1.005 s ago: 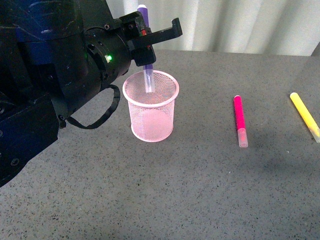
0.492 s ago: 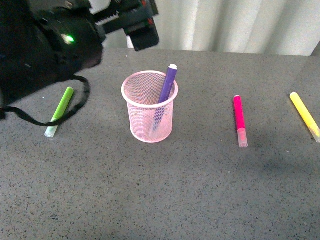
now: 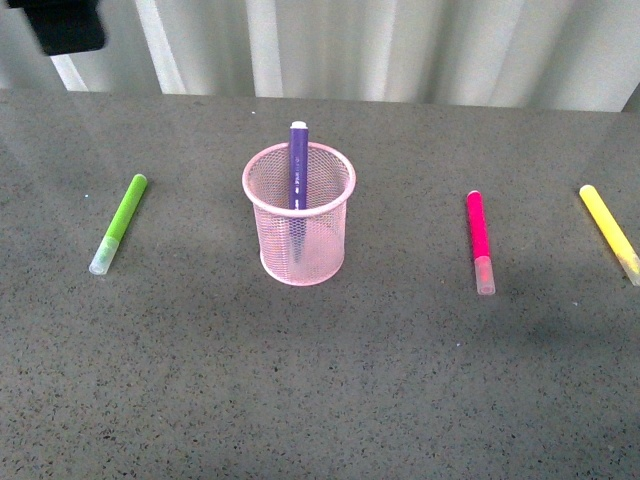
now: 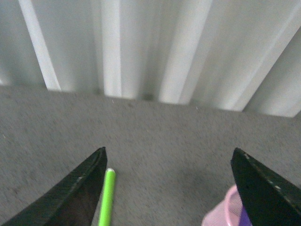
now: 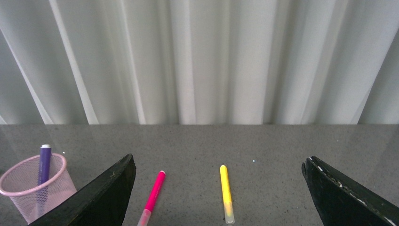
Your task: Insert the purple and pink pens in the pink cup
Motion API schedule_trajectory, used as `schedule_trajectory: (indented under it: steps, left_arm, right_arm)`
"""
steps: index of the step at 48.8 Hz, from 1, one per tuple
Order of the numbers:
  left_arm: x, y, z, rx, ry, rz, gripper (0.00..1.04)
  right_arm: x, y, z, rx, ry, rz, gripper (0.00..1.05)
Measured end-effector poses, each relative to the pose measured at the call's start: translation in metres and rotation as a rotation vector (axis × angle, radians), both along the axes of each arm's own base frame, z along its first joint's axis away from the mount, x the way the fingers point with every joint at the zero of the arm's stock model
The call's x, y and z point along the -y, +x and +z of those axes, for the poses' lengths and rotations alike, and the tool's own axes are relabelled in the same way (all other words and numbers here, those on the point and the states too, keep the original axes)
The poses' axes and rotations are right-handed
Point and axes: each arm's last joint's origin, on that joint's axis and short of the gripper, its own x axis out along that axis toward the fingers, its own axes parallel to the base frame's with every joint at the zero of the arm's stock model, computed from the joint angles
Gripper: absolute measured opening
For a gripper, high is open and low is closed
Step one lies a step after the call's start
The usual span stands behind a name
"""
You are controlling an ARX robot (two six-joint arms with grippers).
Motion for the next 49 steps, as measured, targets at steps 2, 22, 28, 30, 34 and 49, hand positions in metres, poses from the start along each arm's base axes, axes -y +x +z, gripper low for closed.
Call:
schedule_trajectory:
  steps: [2,22,28,30,34,49]
  left_arm:
    - [-0.006,-0.008,-0.002,0.064,0.024,0.008,0.74]
    - [-0.042,-0.066,-0.012,0.147,0.101,0.018,0.04]
    - [-0.049,-0.080,-0.016,0.143,0.108,0.029,0.04]
    - [-0.050,-0.083,-0.017,0.141,0.109,0.028,0.04]
    - [-0.053,-0.092,-0.019,0.143,0.108,0.023,0.04]
    - [-0.066,-0.114,-0.028,0.146,0.108,0.029,0.04]
  right_arm:
    - [0.000,0.000,0.000,0.000,0.000,-0.002,0.98]
    - [0.000,0.000,0.000,0.000,0.000,0.000,0.98]
    - [0.000,0.000,0.000,0.000,0.000,0.000,0.98]
    - [0.000,0.000,0.000,0.000,0.000,0.000,0.98]
    - [0.000,0.000,0.000,0.000,0.000,0.000,0.98]
    - [0.000,0.000,0.000,0.000,0.000,0.000,0.98]
